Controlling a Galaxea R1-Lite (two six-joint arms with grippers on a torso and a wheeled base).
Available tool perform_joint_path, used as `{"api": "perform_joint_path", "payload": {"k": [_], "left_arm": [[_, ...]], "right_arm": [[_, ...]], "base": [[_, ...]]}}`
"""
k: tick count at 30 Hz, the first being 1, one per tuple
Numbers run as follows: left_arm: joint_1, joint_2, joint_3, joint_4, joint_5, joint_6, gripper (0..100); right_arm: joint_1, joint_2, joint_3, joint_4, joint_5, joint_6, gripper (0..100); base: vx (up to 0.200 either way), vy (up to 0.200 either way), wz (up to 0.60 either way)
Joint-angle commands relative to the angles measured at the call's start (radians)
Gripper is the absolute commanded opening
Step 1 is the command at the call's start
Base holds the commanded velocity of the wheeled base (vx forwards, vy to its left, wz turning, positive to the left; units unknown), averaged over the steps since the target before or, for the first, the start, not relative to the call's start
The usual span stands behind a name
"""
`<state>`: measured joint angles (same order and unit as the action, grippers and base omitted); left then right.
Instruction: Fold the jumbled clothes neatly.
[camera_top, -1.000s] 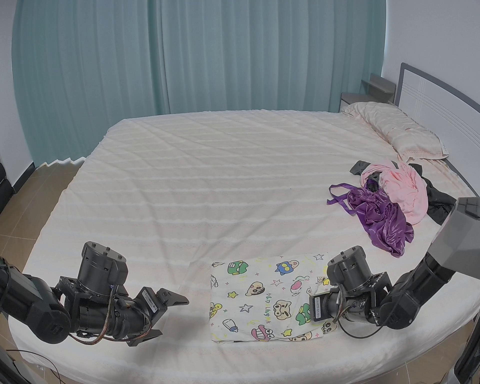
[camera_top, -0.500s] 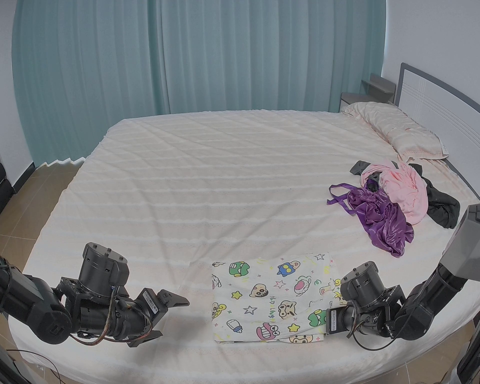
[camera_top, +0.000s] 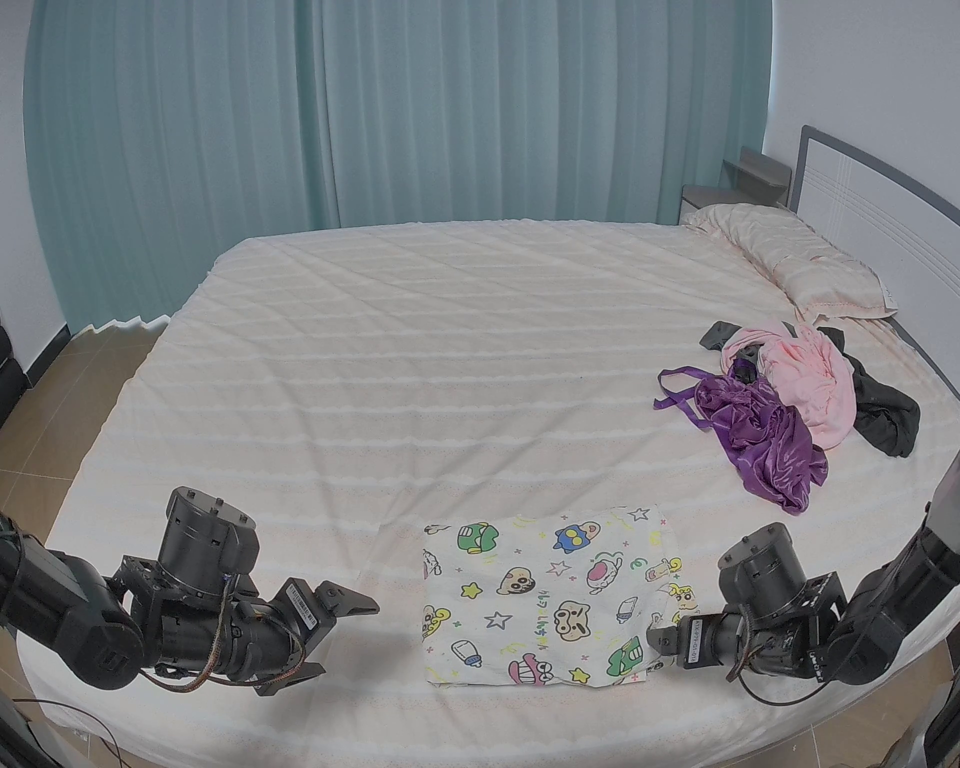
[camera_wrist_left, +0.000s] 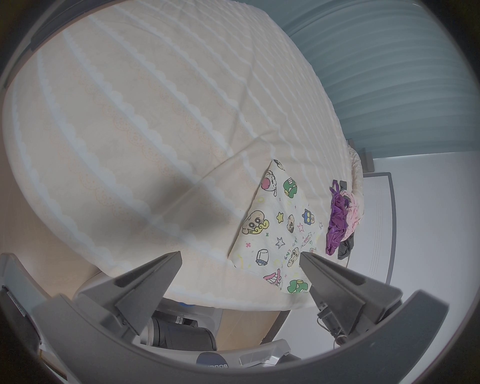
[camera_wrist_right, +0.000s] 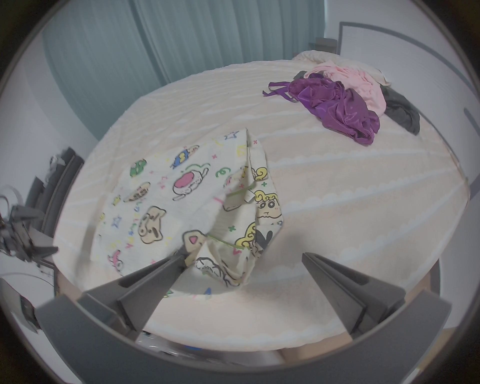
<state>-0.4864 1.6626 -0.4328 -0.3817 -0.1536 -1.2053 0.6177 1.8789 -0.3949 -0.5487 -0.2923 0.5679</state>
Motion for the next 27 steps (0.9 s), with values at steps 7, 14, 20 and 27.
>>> {"api": "perform_joint_path", "payload": {"k": [7,14,20,27], "left_arm": [[-0.001,0.0,0.002,0.0,0.0,0.0,100],[-0.001,0.002,0.002,0.0,0.0,0.0,100],[-0.001,0.0,0.002,0.0,-0.012,0.0,100],[-0.001,0.0,0.0,0.0,-0.012,0.0,100]], "right_arm": [[-0.056,-0.073,0.019,-0.002,0.163,0.052,100],[-0.101,-0.067,0.011,-0.002,0.311,-0.049,100],[-0.122,0.04,-0.009,-0.04,0.381,-0.103,100],[-0.124,0.151,0.004,-0.192,0.38,-0.108,0]], "base": [[0.0,0.0,0.0],[0.0,0.0,0.0],[0.0,0.0,0.0],[0.0,0.0,0.0]]}}
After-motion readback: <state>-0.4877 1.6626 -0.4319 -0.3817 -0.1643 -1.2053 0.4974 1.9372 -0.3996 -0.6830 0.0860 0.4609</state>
